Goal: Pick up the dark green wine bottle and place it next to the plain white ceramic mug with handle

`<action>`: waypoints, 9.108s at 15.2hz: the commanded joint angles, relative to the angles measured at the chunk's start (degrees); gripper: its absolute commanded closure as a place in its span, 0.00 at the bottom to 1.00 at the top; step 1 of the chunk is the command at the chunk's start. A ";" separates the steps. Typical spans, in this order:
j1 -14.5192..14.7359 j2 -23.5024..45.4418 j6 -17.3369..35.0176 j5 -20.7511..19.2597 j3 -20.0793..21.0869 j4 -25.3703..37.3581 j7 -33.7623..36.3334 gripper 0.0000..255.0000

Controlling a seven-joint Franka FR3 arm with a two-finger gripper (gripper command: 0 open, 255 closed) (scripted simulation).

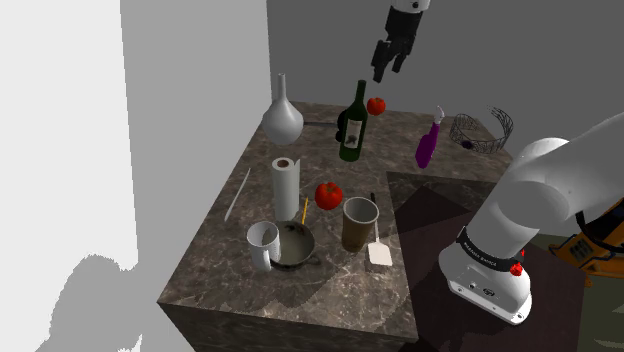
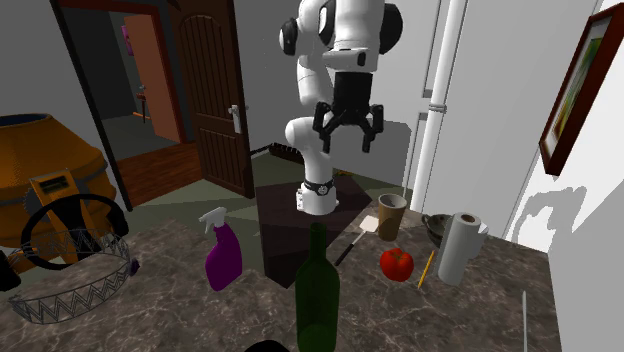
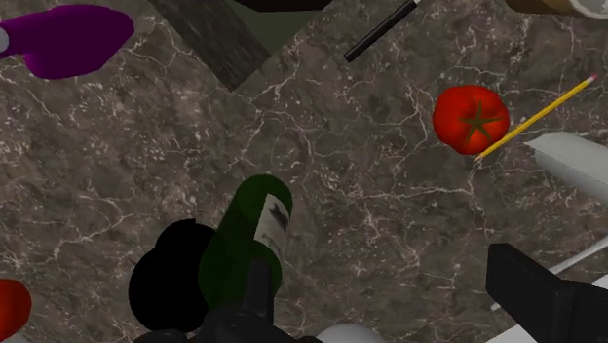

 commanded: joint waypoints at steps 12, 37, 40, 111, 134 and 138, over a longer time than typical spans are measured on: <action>-0.95 27.16 9.76 6.61 -10.91 16.84 -18.43 0.00; -1.22 30.64 15.40 7.92 -11.26 14.46 -19.78 1.00; -1.20 30.18 13.91 7.76 -11.23 15.52 -19.65 1.00; 18.00 17.31 -12.63 7.50 25.56 27.54 35.99 1.00; 26.13 34.79 -9.60 -0.38 38.43 38.40 58.27 1.00; 25.97 34.42 -6.43 -0.23 38.32 34.92 58.44 1.00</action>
